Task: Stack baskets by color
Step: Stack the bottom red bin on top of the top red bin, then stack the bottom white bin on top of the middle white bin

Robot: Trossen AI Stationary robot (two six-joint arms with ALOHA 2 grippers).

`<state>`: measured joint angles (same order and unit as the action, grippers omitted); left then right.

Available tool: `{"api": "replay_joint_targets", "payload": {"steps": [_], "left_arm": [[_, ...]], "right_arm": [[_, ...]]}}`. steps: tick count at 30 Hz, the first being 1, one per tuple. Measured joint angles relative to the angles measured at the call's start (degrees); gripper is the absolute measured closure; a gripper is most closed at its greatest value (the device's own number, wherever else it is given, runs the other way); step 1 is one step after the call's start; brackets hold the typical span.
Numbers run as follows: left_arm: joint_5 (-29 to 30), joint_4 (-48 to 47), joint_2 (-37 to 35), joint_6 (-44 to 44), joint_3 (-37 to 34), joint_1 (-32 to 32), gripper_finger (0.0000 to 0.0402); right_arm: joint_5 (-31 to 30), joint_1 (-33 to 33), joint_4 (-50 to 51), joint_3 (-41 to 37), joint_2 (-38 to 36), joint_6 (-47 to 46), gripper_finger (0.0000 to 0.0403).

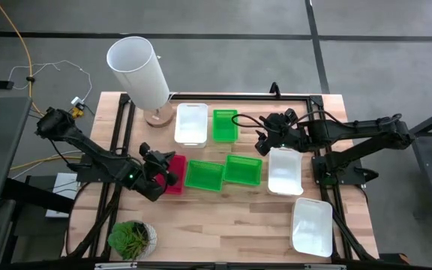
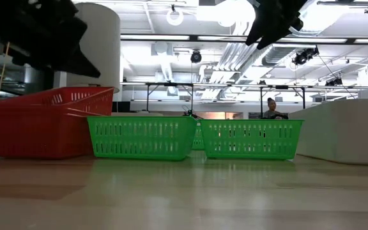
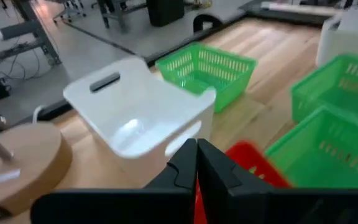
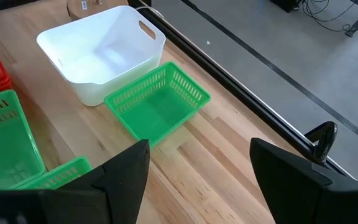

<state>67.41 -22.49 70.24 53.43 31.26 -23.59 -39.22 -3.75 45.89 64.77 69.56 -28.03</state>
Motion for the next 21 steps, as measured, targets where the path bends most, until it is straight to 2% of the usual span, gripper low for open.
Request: {"api": "replay_joint_targets", "payload": {"steps": [4, 13, 16, 18, 21], "left_arm": [[-0.69, 1.52, 0.23, 3.31, -2.57, 0.82, 0.0401], [-2.36, 5.52, 0.26, 0.58, -4.46, 1.94, 0.0401], [-0.47, 6.92, -1.03, -4.70, -3.70, 1.94, 0.0401], [-0.49, 7.62, -2.60, -11.67, -1.38, 1.94, 0.0401], [-6.55, 8.09, -4.79, -26.02, 2.99, 2.95, 0.0401]], "right_arm": [[0.00, 0.00, -0.01, 0.00, 0.00, -0.03, 0.0138], [-0.03, 0.00, -0.09, 0.00, 0.03, -0.07, 0.0138], [-0.04, 0.00, -0.05, 0.00, 0.04, 0.01, 0.0138], [-0.04, 0.00, 0.16, 0.00, 0.04, 1.15, 0.0138], [-0.07, 0.00, 0.19, 0.00, 0.04, 2.82, 0.0138]]}}
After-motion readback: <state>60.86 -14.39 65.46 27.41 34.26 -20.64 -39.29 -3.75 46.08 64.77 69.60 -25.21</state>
